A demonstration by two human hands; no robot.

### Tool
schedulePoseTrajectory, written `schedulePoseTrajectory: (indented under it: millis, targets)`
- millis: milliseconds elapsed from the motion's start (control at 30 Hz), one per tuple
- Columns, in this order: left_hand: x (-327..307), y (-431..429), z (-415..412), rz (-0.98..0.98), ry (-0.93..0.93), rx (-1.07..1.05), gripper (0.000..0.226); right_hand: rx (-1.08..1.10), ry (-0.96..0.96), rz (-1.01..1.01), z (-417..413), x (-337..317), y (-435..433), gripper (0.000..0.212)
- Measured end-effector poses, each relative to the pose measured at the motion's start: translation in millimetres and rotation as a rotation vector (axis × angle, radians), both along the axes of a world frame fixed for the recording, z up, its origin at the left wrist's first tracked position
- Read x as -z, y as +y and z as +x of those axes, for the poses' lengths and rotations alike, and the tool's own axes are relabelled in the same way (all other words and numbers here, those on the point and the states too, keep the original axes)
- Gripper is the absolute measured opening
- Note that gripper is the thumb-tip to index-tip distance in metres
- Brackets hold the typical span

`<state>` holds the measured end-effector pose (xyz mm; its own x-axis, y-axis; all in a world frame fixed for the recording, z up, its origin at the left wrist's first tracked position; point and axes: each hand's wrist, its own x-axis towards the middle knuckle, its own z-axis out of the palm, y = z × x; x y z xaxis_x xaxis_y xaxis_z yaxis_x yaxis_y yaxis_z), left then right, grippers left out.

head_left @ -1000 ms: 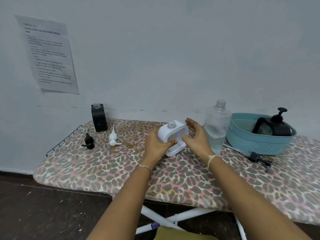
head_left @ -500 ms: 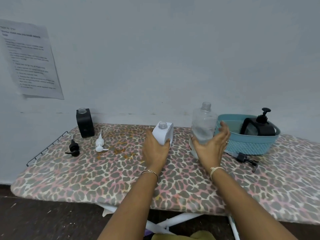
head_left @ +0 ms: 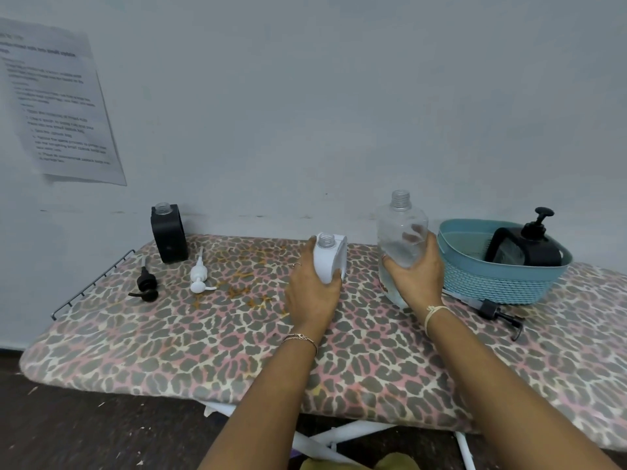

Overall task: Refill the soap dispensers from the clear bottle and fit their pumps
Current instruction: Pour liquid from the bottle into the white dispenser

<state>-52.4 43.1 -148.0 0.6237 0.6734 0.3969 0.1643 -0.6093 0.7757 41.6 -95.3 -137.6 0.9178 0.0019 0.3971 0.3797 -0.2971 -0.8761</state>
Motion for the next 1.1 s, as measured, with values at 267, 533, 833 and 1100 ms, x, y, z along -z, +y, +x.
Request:
schedulePoseTrajectory:
  millis: [267, 533, 833, 1100]
  targets:
    - [-7, 14, 3, -0.052, -0.039, -0.055, 0.074, -0.071, -0.134, -0.360, -7, -18, 8, 0.077]
    - [-3, 27, -1, -0.040, 0.019, -0.003, 0.073, -0.129, -0.224, -0.579, -7, -28, 22, 0.075]
    - [-1, 26, -4, -0.014, 0.084, -0.017, 0.078, -0.100, -0.233, -0.730, -10, -35, 22, 0.084]
    - [2, 27, -2, -0.006, 0.095, -0.018, 0.077, -0.104, -0.271, -0.861, -14, -48, 22, 0.088]
